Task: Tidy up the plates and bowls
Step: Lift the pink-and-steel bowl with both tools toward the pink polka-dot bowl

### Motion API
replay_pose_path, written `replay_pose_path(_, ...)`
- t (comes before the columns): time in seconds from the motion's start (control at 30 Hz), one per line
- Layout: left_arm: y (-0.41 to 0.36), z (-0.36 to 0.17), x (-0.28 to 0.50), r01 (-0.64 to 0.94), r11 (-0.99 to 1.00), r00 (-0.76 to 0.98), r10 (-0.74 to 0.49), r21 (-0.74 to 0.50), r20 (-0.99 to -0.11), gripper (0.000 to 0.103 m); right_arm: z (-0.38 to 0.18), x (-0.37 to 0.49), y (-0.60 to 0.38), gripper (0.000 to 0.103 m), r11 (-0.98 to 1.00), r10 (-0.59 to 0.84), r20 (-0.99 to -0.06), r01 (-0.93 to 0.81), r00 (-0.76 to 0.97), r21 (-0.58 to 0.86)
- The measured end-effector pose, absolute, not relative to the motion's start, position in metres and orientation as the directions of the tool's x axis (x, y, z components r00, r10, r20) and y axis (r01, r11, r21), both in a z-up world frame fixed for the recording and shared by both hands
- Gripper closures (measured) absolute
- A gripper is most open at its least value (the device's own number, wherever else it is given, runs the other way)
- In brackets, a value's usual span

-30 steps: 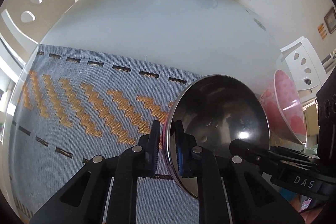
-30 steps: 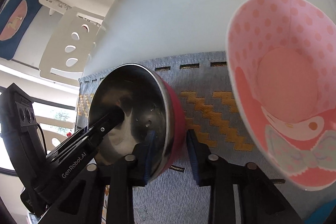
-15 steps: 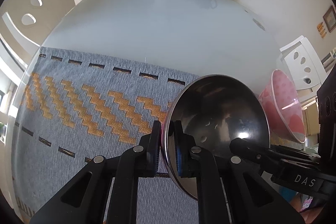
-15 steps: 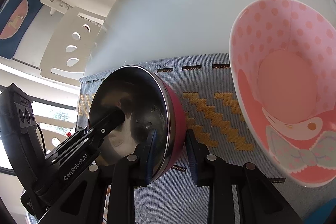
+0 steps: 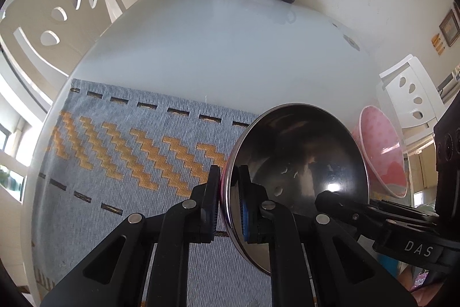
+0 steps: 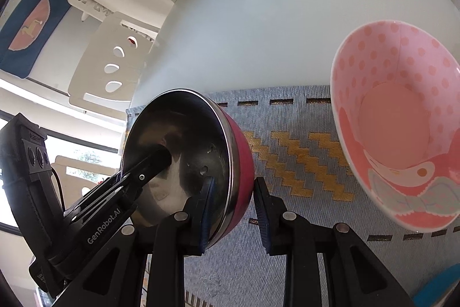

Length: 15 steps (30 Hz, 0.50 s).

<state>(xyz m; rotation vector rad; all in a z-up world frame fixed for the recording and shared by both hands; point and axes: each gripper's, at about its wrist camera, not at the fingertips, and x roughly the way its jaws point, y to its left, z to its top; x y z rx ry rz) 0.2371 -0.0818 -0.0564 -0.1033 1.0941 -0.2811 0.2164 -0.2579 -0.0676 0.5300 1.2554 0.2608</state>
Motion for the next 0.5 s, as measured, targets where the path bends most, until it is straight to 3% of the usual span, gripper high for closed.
replay_pose_path(0.5, -0.087, -0.021, 0.228, 0.178, 0.962, 0.465, -0.267, -0.206, -0.844, 0.094, -0.033, 0.205, -0.265, 0.076, 0.846, 0.474, -0.806, 0.069, 0.355, 0.528)
